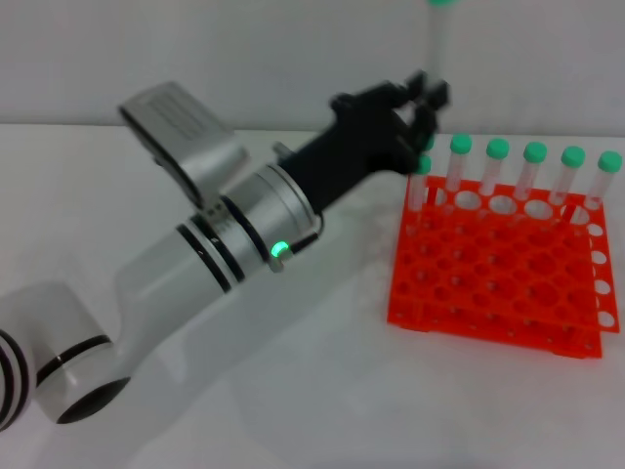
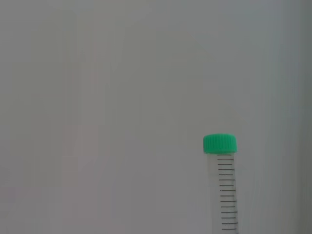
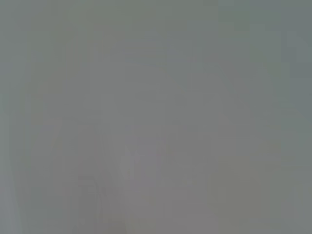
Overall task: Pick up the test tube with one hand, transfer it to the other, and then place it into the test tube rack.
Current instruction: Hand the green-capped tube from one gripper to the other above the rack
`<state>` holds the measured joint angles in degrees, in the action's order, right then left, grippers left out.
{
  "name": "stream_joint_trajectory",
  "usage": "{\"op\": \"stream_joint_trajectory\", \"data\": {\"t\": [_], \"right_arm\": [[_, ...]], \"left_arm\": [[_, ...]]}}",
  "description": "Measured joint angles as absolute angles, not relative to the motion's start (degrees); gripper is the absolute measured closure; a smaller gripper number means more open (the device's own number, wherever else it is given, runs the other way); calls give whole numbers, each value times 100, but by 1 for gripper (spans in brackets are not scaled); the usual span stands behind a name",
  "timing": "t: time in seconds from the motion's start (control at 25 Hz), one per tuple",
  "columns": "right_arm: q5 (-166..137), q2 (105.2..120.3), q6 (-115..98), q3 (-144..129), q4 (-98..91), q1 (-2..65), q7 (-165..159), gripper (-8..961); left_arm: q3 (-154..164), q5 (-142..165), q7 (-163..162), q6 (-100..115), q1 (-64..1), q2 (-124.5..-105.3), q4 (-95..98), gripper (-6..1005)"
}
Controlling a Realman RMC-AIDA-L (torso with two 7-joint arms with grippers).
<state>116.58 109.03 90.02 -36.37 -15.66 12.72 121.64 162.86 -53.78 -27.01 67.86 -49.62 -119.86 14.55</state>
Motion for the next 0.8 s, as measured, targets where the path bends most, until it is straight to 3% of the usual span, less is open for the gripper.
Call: {"op": "stream_joint_trajectory", "data": {"t": [0.8], "right_arm": [[10954,10983,9591,-3717,-2001,1534,12107,149]], "left_arm": [[16286,-4235,-2371,6167,-5262,-12015,1803,808]]}}
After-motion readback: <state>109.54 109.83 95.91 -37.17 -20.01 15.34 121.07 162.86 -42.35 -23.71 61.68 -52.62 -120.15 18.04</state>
